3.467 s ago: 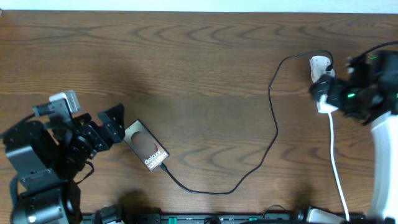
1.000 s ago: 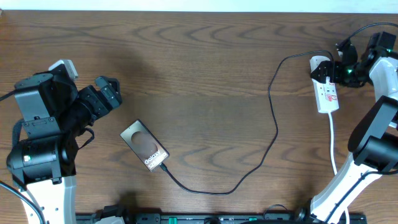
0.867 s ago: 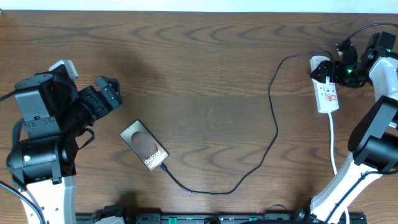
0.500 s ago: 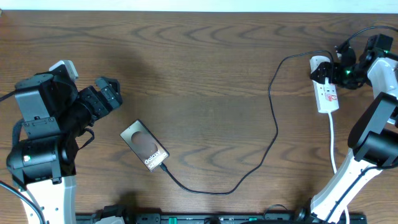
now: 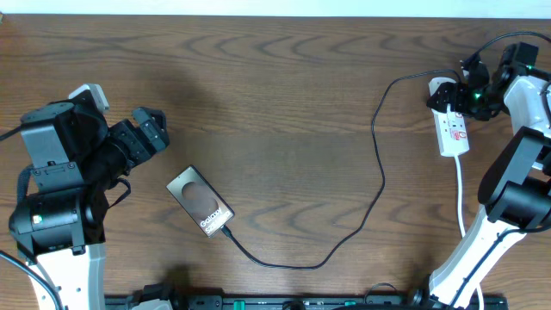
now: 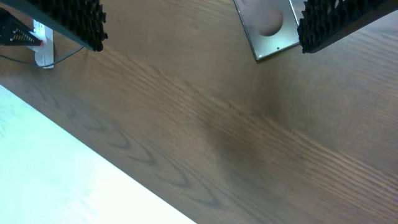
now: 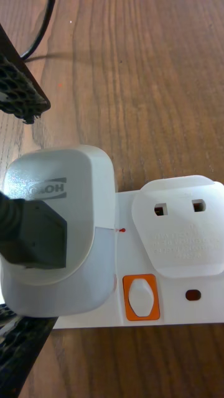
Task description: Plug charger to phone and switch on socket
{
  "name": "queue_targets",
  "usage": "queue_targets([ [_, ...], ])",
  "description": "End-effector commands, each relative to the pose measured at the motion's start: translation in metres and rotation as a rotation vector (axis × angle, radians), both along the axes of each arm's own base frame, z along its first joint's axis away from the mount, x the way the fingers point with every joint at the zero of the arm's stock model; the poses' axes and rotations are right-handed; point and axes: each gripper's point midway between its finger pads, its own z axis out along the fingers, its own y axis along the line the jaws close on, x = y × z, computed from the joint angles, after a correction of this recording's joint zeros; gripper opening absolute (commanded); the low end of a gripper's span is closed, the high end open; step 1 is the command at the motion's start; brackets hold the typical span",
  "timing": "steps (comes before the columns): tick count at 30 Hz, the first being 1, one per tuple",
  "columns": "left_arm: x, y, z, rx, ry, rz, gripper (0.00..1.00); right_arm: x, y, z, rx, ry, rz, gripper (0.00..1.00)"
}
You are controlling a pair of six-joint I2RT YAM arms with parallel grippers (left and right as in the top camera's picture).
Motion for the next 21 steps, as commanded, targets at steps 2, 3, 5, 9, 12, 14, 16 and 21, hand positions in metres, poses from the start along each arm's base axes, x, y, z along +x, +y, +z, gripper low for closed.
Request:
queue_targets([
  [2,-0.002,0.001,0.008,0.033,-0.014,-0.011,0.97,-0.007,0.062,-0.021,0.151,0.072,0.081,0.87],
  [3,-0.002,0.001,0.007,0.036,-0.012,-0.014,0.97,-0.006,0.065,-0.021,0.151,0.074,0.084,0.86],
  [5,-0.004,0.003,0.005,0.044,-0.001,-0.003,0.97,-0.006,0.069,-0.021,0.156,0.080,0.078,0.86],
  [9,-0.004,0.003,0.004,0.045,0.003,-0.002,0.97,-0.006,0.076,-0.021,0.171,0.097,0.059,0.85],
  [12,-0.004,0.003,0.004,0.044,0.002,-0.001,0.97,-0.005,0.084,-0.018,0.205,0.091,0.069,0.84],
  [14,-0.004,0.003,0.004,0.044,0.002,-0.001,0.97,-0.005,0.088,-0.016,0.224,0.086,0.075,0.84],
  [16,-0.004,0.003,0.004,0.044,0.002,-0.001,0.97,-0.005,0.090,-0.016,0.236,0.090,0.067,0.83],
  [21,-0.005,0.003,0.004,0.045,0.003,-0.002,0.97,-0.007,0.092,-0.017,0.252,0.106,0.050,0.83],
])
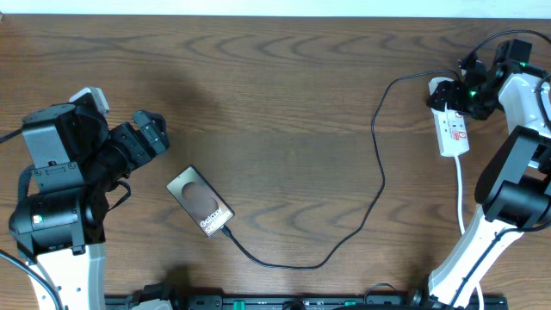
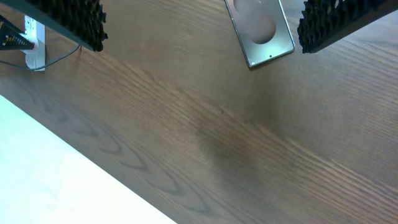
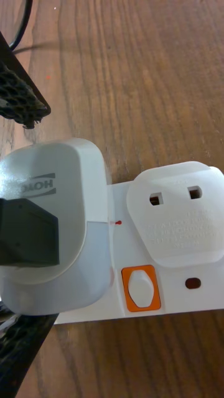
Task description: Plug charger to phone and switch on socket
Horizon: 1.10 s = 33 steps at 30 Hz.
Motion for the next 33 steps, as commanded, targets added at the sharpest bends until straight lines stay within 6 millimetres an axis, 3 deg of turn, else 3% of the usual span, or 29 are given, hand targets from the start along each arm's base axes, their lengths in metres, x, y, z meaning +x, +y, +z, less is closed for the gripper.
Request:
queue_targets([
  [1,0.000,0.001,0.010,0.032,-0.026,-0.010,0.97,-0.010,0.092,-0.016,0.299,0.071,0.096,0.83],
  [21,-0.002,0.001,0.008,0.029,-0.014,-0.010,0.97,-0.040,0.107,-0.036,0.390,0.184,0.041,0.78],
  [33,-0.004,0.000,0.006,0.027,-0.004,-0.010,0.97,-0.039,0.088,-0.043,0.310,0.180,0.024,0.78],
])
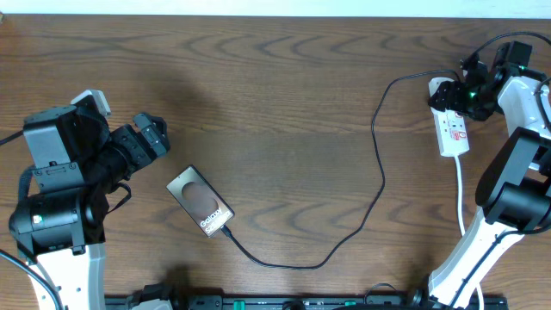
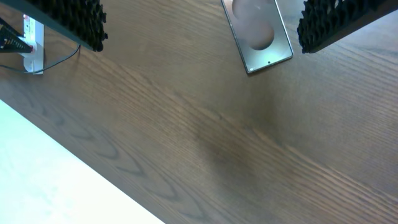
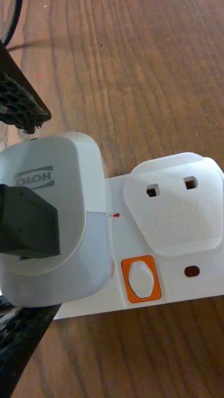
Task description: Plug charger to phone and switch on socket
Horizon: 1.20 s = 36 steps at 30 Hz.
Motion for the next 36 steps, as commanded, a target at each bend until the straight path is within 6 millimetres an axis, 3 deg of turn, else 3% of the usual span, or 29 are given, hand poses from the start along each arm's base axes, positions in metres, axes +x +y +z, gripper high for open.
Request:
queue_targets([
  [1,0.000,0.001,0.010,0.031,-0.026,-0.011,0.97,-0.037,0.086,-0.040,0.307,0.181,0.051,0.78],
  [10,-0.003,0.001,0.007,0.029,-0.009,-0.011,0.97,-0.037,0.063,-0.044,0.210,0.198,0.012,0.78],
  [20,-0.003,0.000,0.006,0.028,-0.007,-0.011,0.97,-0.029,0.057,-0.026,0.204,0.189,0.007,0.78],
  [36,-0.004,0.000,0.006,0.028,-0.004,-0.011,0.97,-0.034,0.054,-0.027,0.185,0.218,-0.005,0.78],
])
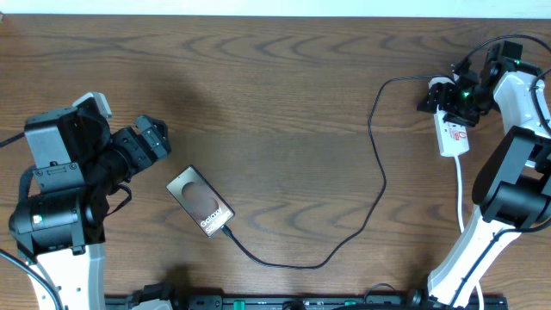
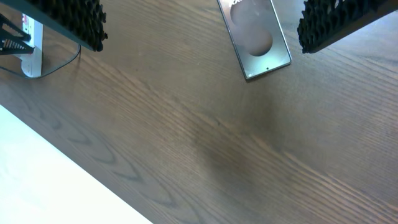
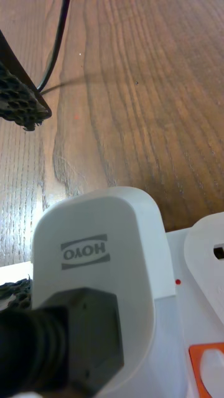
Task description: Plug charger to phone and switch on socket
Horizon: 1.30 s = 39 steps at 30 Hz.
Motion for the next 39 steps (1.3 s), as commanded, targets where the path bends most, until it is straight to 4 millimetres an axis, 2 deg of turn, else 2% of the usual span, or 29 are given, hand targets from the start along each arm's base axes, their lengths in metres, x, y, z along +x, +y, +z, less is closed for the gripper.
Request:
queue_targets([
  [1,0.000,0.001,0.010,0.032,-0.027,-0.012,0.97,-0.017,0.028,-0.031,0.082,0.097,0.033,0.77],
  [5,0.000,0.001,0.010,0.032,-0.027,-0.012,0.97,-0.015,0.028,-0.018,0.079,0.073,0.033,0.74],
  [10,0.000,0.001,0.010,0.032,-0.027,-0.012,0.97,-0.009,0.024,0.025,0.042,-0.012,0.016,0.74],
  [13,0.000,0.001,0.010,0.032,-0.027,-0.012,0.97,-0.008,0.023,0.062,0.016,-0.087,0.011,0.75],
  [16,0.000,0.001,0.010,0.031,-0.026,-0.011,0.97,-0.014,0.019,0.107,-0.038,-0.158,-0.023,0.75],
  [17,0.000,0.001,0.010,0.031,-0.026,-0.011,0.97,-0.023,0.014,0.135,-0.084,-0.197,-0.057,0.93],
  [18,0.000,0.001,0.010,0.031,-0.026,-0.011,0.97,-0.028,0.012,0.149,-0.107,-0.216,-0.076,0.99],
  [23,0.000,0.001,0.010,0.031,-0.026,-0.011,0.97,-0.062,0.013,0.213,-0.153,-0.302,-0.167,0.99],
  [26,0.000,0.001,0.010,0.031,-0.026,-0.011,0.97,-0.077,0.018,0.242,-0.165,-0.370,-0.173,0.99],
  [29,0.000,0.001,0.010,0.031,-0.026,-0.011,0.97,-0.088,0.021,0.265,-0.178,-0.433,-0.175,0.99],
  [32,0.000,0.001,0.010,0.031,-0.026,-0.011,0.97,-0.096,0.023,0.279,-0.186,-0.473,-0.176,0.99],
  [39,0.000,0.001,0.010,0.031,-0.027,-0.011,0.97,-0.100,0.025,0.286,-0.191,-0.494,-0.177,0.99],
])
